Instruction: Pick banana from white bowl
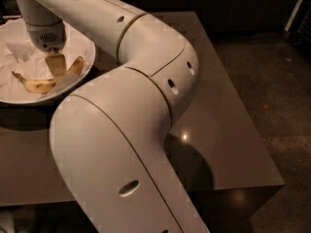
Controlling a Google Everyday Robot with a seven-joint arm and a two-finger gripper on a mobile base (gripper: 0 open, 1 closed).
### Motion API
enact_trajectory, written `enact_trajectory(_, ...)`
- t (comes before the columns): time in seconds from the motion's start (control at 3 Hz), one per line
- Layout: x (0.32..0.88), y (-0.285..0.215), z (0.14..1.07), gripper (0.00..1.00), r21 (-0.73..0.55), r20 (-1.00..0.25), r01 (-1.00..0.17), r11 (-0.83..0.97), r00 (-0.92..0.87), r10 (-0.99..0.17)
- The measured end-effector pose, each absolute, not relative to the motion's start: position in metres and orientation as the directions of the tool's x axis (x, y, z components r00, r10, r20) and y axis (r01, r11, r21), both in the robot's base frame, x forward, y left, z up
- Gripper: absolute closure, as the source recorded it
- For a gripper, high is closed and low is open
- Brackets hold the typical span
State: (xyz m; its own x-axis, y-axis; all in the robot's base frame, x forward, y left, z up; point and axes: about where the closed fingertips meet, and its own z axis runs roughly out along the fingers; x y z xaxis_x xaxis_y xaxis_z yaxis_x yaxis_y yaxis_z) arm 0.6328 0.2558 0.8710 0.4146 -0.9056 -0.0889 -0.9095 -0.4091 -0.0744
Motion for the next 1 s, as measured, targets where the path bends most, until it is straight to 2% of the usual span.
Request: enact_trajectory(1.0,0.634,0.249,0.835,0.39,-0.001,-0.116,-0.921,-0.389,0.386,-0.915)
